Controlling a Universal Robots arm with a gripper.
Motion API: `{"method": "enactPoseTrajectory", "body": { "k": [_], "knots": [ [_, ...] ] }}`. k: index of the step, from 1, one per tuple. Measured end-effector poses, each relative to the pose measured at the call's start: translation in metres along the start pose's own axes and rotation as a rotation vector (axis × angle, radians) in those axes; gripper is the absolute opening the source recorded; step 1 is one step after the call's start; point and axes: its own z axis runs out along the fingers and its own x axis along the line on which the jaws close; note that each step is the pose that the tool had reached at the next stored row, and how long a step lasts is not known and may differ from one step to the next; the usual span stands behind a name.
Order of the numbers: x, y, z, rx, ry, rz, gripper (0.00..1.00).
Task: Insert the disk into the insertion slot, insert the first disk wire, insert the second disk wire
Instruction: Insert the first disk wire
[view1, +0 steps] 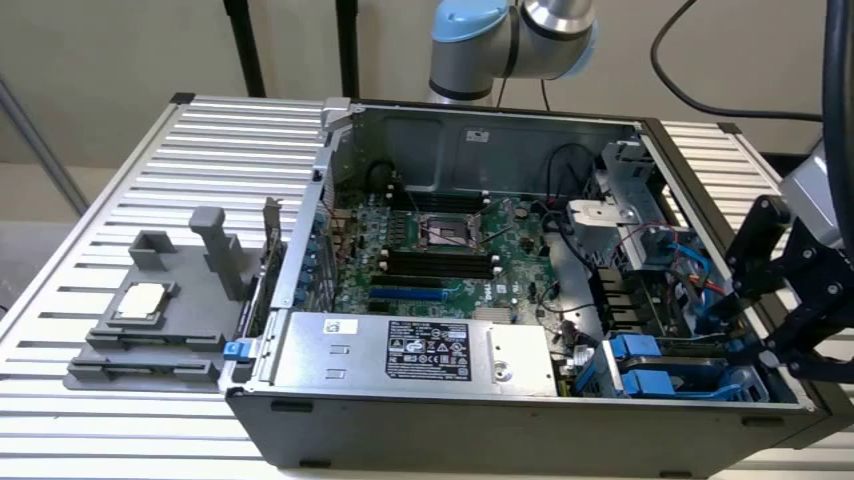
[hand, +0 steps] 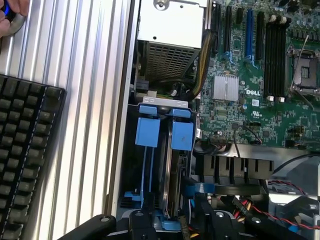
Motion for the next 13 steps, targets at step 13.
{"method": "enactPoseTrajectory", "body": {
  "k": [13],
  "knots": [
    [0.0024,-0.0039,0.0065,0.0001,-0.057,-0.04,0.45]
  ]
}}
